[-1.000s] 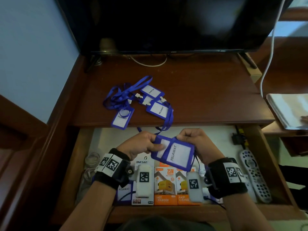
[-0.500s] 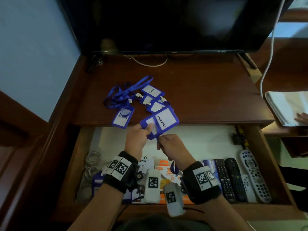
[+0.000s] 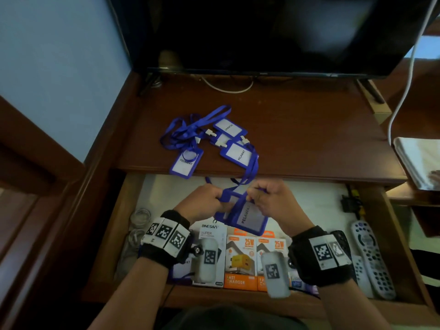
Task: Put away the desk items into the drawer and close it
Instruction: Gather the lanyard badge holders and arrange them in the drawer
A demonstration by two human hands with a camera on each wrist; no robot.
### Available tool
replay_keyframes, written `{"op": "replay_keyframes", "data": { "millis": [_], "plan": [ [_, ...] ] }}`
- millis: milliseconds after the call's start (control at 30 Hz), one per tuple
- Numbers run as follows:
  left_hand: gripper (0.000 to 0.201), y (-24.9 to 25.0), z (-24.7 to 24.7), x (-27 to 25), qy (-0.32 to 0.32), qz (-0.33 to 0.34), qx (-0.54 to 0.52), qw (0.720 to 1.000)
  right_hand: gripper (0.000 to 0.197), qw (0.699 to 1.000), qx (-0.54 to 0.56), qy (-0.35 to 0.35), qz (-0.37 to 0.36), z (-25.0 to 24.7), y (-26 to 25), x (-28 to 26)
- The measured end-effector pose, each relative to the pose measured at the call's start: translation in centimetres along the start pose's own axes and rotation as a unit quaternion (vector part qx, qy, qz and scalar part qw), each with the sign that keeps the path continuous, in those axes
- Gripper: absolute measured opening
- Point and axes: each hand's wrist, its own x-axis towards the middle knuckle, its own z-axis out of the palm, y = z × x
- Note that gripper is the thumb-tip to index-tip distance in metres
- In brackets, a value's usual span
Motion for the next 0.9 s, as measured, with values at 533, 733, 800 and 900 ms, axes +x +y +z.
{"op": "replay_keyframes", "data": {
  "millis": [533,733,800,900],
  "plan": [
    [0.024,-0.9,1.1,-1.3,0.029,0.132,-0.408,0.903,0.027,0.958,0.286,0.010,0.026,2.0,0.2,0.4],
    [0.026,-1.4,0.8,-2.0,0.104,0.146,-0.458,0.871,0.007,0.970,0.236,0.046,0.031,4.7,0.3,1.4],
    [0.027,-1.8,0.6,-2.1,0.128,0.145,-0.464,0.864,0.011,0.968,0.242,0.051,0.051,5.6,0.2,1.7],
    [0.029,-2.2,0.4,-2.5,0.143,0.145,-0.458,0.865,0.024,0.959,0.260,0.050,0.103,7.3,0.2,1.9]
  ]
}}
